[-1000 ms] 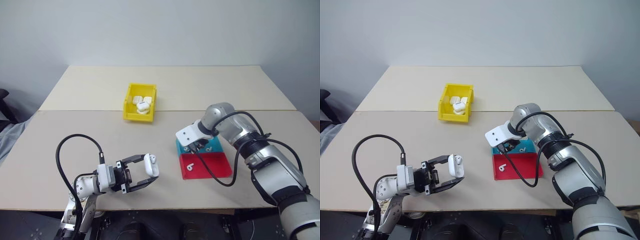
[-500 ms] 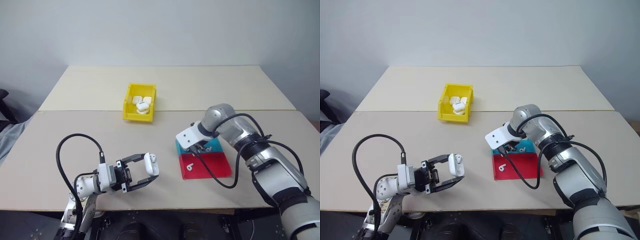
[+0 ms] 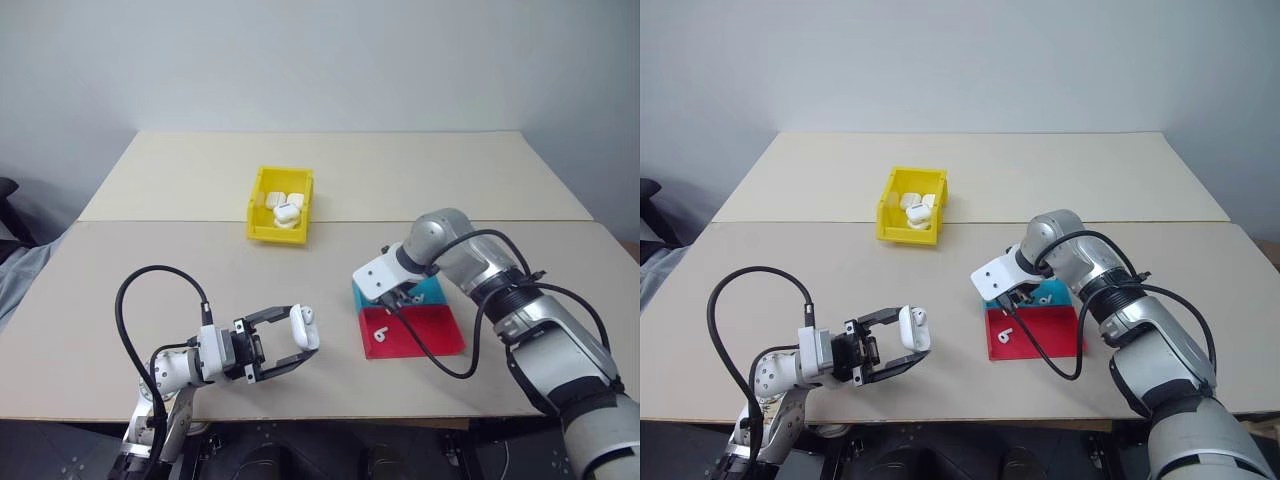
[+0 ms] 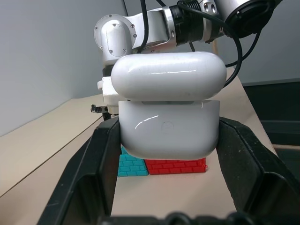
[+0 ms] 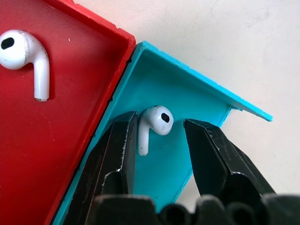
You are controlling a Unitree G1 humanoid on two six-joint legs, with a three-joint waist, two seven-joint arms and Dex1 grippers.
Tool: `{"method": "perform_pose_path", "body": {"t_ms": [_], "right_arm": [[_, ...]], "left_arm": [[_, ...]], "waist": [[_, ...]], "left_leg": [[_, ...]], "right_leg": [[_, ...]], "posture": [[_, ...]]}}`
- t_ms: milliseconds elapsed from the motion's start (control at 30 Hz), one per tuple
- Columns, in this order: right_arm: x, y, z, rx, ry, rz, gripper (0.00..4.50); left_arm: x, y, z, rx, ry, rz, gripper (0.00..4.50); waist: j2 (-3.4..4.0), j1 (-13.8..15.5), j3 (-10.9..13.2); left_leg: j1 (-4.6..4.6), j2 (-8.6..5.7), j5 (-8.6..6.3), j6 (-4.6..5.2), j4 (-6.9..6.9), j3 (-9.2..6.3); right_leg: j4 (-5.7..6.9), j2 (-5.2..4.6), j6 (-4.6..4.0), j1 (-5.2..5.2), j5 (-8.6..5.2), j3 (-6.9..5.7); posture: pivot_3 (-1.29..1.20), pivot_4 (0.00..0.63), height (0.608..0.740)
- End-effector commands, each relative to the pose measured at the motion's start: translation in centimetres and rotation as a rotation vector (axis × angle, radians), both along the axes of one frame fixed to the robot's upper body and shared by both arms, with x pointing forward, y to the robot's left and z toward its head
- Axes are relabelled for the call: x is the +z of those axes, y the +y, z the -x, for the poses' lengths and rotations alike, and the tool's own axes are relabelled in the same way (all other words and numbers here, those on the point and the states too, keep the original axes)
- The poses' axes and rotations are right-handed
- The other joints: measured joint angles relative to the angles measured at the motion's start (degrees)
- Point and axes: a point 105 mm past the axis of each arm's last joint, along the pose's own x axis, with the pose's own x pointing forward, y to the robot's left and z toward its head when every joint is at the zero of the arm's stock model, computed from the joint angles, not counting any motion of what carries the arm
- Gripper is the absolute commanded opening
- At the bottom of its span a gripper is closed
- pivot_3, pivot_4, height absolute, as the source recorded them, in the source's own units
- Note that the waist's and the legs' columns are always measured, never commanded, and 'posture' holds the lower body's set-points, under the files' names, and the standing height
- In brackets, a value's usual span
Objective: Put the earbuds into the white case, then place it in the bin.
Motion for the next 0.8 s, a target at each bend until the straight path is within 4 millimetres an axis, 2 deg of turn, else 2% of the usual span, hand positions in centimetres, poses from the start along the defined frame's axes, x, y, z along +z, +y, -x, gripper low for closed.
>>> {"method": "perform_pose_path", "body": {"t_ms": [33,67,567,700,800], "right_arm": [[-0.02,-0.12,0.34,0.024,-0.002,0.002,1.70],[-0.01,-0.06,0.34,0.022,-0.003,-0.002,1.49],[-0.13,0.12,0.28,0.024,-0.019,-0.002,1.49],[-0.25,0.02,0.25,0.019,-0.023,0.001,0.69],[-0.24,0.12,0.25,0.010,-0.020,-0.006,0.69]], "left_arm": [[0.69,-0.26,0.12,-0.009,-0.039,0.007,2.75],[0.71,-0.28,0.11,-0.009,-0.039,0.008,2.75],[0.73,-0.31,-0.05,-0.012,-0.042,0.003,2.75],[0.71,-0.24,-0.09,-0.010,-0.041,-0.001,2.75],[0.74,-0.25,-0.11,-0.013,-0.042,-0.001,2.75]], "waist": [[0.00,0.0,0.0],[0.00,0.0,0.0],[0.00,0.0,0.0],[0.00,0.0,0.0],[0.00,0.0,0.0]], "left_leg": [[0.00,0.00,0.00,0.00,0.00,0.00],[0.00,0.00,0.00,0.00,0.00,0.00],[0.03,0.01,0.01,-0.01,-0.01,0.01],[0.03,0.01,0.01,-0.01,-0.01,0.01],[0.03,0.01,0.01,-0.01,-0.01,0.00]], "right_leg": [[0.00,0.00,0.00,0.00,0.00,0.00],[0.00,0.00,0.00,0.00,0.00,0.00],[0.02,0.01,0.00,0.01,0.00,0.00],[0.02,0.01,0.00,0.01,0.00,0.00],[0.02,0.01,0.00,0.01,0.00,0.00]], "posture": [[0.00,0.150,0.740],[0.00,0.150,0.740],[0.00,0.150,0.740],[0.00,0.150,0.740],[0.00,0.150,0.740]]}}
